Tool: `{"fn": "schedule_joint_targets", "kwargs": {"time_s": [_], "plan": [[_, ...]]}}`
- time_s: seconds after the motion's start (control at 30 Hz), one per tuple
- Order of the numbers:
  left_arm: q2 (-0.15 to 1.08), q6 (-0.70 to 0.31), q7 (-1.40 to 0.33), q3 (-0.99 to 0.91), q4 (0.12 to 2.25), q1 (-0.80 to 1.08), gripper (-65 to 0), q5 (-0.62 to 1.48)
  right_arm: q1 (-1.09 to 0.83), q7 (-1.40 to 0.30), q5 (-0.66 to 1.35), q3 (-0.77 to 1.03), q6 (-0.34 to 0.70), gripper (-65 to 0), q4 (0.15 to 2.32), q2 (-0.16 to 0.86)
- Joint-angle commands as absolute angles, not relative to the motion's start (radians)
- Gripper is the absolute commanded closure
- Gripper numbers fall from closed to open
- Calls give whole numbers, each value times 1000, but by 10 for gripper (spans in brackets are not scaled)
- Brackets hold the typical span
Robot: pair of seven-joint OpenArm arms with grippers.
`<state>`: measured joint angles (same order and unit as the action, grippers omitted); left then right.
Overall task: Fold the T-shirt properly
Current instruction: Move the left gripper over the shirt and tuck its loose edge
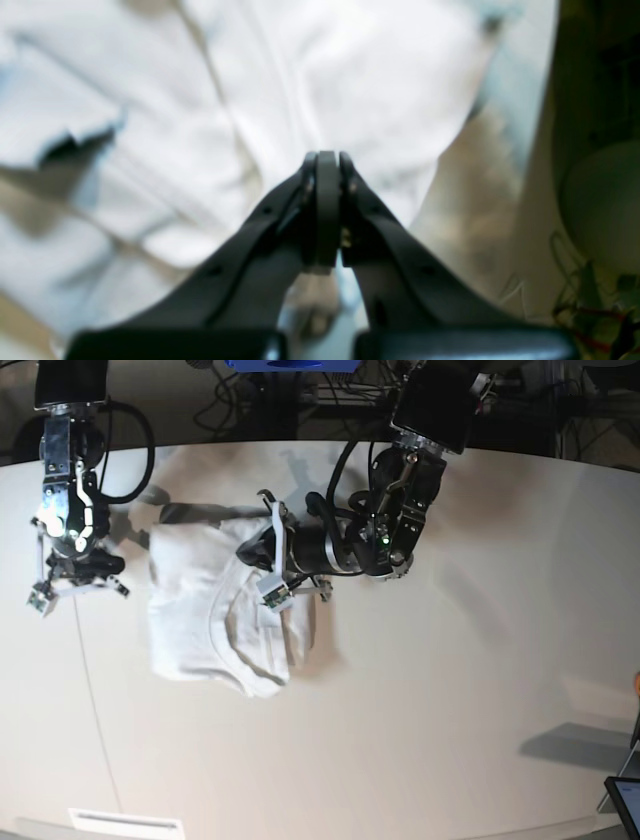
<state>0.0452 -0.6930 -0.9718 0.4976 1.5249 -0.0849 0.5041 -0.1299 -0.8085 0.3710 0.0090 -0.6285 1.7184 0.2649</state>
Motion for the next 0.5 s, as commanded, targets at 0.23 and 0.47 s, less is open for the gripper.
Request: {"fn": "schedule_joint_targets", "kwargs": {"time_s": [0.23,0.47], "plan": [[87,-698,-966,367,1824,-30,0,481,-117,-788,367,13,-627,-38,1736,275],[111,-698,-1081,295,1928,59,0,479,-117,-788,367,13,-627,-38,1735,277]]}}
